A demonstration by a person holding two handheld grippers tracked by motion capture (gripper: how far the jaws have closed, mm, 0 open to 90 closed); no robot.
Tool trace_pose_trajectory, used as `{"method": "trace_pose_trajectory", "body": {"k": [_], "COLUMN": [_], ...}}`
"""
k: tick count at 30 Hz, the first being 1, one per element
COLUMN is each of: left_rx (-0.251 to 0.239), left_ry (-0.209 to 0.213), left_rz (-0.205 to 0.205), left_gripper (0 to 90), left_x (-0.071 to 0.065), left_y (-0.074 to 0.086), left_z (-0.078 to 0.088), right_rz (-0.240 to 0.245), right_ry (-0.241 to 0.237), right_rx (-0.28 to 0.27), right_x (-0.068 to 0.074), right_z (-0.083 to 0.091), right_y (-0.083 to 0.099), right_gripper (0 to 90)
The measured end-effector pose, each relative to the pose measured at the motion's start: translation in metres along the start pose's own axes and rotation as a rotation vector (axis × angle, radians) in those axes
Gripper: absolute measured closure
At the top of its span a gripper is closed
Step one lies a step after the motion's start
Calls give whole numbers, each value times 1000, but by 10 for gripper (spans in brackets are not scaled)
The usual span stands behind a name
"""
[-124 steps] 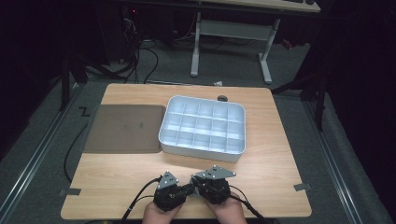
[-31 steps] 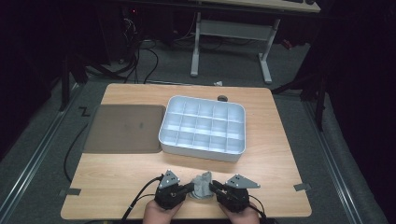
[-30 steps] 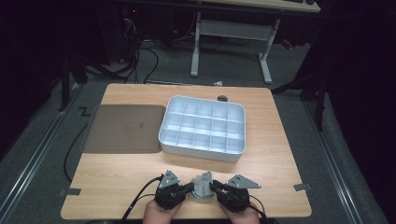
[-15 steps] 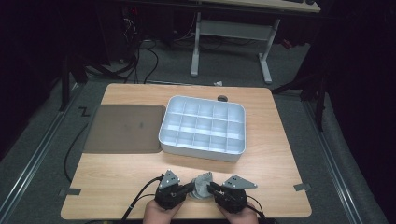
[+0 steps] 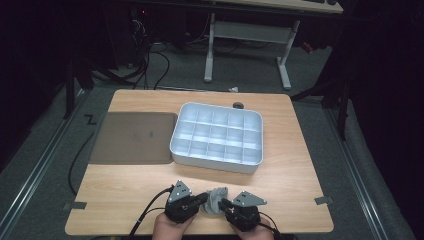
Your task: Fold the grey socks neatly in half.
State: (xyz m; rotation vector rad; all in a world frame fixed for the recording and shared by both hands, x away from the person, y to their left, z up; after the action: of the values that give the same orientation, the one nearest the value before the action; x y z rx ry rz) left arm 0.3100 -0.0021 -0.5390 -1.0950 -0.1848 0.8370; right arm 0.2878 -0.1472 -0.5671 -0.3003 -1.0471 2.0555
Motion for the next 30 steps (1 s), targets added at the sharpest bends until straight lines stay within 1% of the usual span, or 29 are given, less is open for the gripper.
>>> {"method": "trace_pose_trajectory", "body": {"k": [1, 3, 4, 5, 6, 7, 8, 9, 10, 11, 14, 19, 20, 21, 23, 24, 25, 26, 27, 28, 29, 30], "left_rx": [0, -20, -25, -19, 16, 33, 33, 54, 87, 87, 110, 113, 114, 112, 115, 110, 111, 111, 111, 111, 110, 108], "left_ry": [0, 8, 12, 14, -1, -10, -10, -31, -61, -61, -100, -96, -95, -96, -98, -98, -96, -96, -93, -93, -93, -94], "left_rz": [0, -15, -16, -23, -48, -58, -58, -79, -101, -101, -136, -135, -136, -139, -148, -148, -146, -146, -143, -143, -144, -145], "left_gripper": [880, 881, 882, 883, 884, 886, 888, 888, 893, 895, 900, 900, 900, 900, 900, 900, 900, 900, 900, 900, 900, 900], "left_x": [0, -8, -12, -15, -19, -19, -19, -17, -13, -13, -6, -4, -4, -4, -5, -5, -5, -5, -5, -5, -5, -5], "left_y": [0, -7, -9, -8, -3, 0, 0, 6, 14, 14, 24, 25, 25, 25, 26, 26, 26, 26, 26, 26, 26, 26], "left_z": [0, -2, -5, -10, -21, -23, -23, -25, -25, -25, -19, -19, -19, -20, -20, -20, -20, -20, -20, -20, -19, -19], "right_rz": [0, 5, 6, 6, 5, 5, 3, 3, 1, 1, 1, -10, -12, -24, -60, -96, -109, -109, -144, -144, -155, -185], "right_ry": [0, 3, 4, 5, 5, 4, 3, 3, -6, -6, -10, -10, -11, -19, -27, -21, -22, -22, -29, -29, -38, -46], "right_rx": [0, -2, -2, -2, -4, -4, -3, -3, -7, -7, -3, -2, -2, -13, -39, -35, -28, -28, -23, -23, -20, -10], "right_x": [0, 0, 0, 0, 1, 0, 0, 0, -1, -1, -1, -1, -1, -1, -2, -5, -6, -6, -8, -8, -8, -9], "right_z": [0, 0, -1, -1, -1, 0, 0, 0, 0, 0, 0, 1, 2, 5, 10, 12, 11, 11, 9, 9, 9, 7], "right_y": [0, 0, 0, 0, 1, 1, 1, 1, 1, 1, 1, 1, 0, -1, -3, -2, -1, -1, 2, 2, 4, 6], "right_gripper": [796, 797, 797, 798, 799, 799, 799, 799, 799, 799, 798, 784, 756, 704, 661, 625, 605, 605, 582, 582, 577, 574]}}
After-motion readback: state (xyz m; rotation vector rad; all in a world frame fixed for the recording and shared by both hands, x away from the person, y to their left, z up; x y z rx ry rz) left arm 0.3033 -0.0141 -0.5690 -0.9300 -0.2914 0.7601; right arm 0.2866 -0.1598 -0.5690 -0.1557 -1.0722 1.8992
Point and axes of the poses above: each handheld gripper's, and its own axes: z roughly backward along the jaws, y roughly out of its underside, x roughly to its left, the point moved 6 cm from there along -z, roughly forward along the jaws, and after that the axes turned 5 degrees about -y, right-handed, at the moved point
